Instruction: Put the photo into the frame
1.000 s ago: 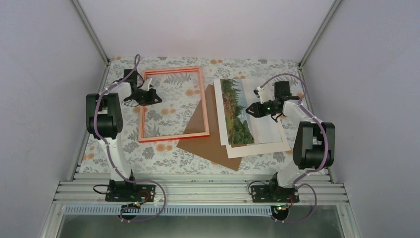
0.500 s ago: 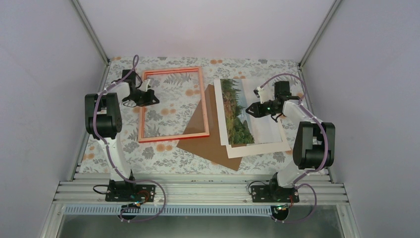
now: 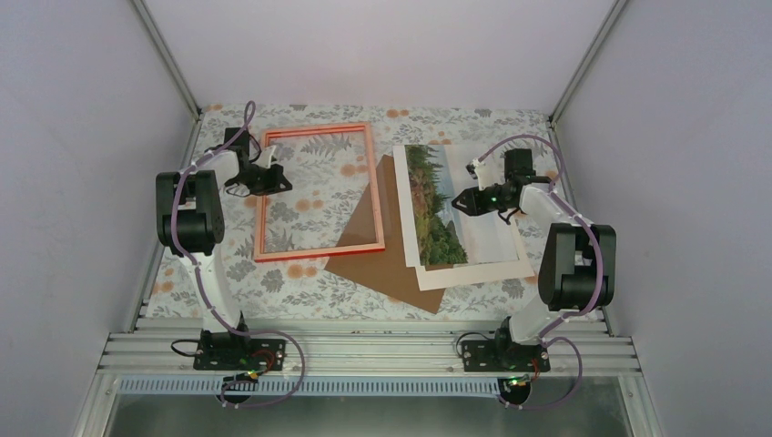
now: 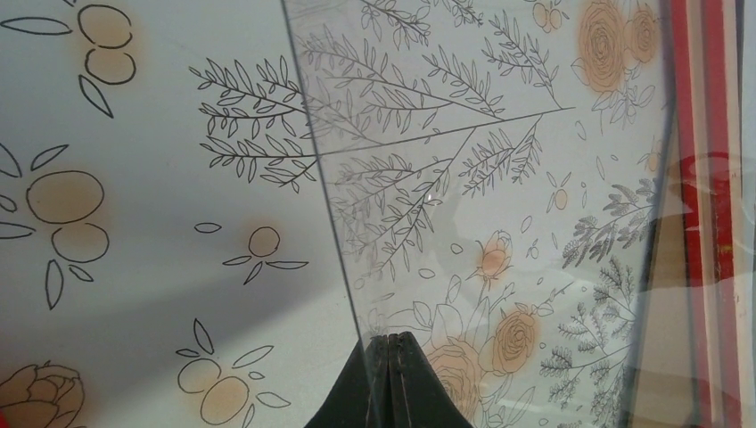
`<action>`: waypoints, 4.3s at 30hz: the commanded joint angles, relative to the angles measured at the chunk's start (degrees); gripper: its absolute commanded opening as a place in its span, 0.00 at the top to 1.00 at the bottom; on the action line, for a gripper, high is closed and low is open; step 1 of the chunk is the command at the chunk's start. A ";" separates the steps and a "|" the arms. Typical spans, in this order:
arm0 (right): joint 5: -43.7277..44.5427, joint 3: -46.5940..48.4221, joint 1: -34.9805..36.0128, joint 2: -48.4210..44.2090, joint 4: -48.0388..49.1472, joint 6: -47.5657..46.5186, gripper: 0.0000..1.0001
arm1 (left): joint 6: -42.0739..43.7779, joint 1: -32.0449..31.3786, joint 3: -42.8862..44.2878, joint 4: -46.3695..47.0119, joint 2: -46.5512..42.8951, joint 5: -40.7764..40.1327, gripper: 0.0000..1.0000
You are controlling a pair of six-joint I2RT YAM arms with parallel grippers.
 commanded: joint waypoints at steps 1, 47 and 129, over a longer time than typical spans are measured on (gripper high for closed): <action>0.16 -0.29 0.49 -1.43 0.93 0.08 0.68 | 1.39 0.68 0.95 -0.79 0.00 -1.11 0.98; 0.28 -1.34 0.49 -2.33 1.43 0.08 0.69 | 1.52 0.85 -1.90 1.17 -5.66 5.16 0.98; 0.41 -1.63 0.51 -2.66 1.69 0.25 0.69 | 5.35 2.78 -0.22 -3.86 -3.50 -4.76 0.98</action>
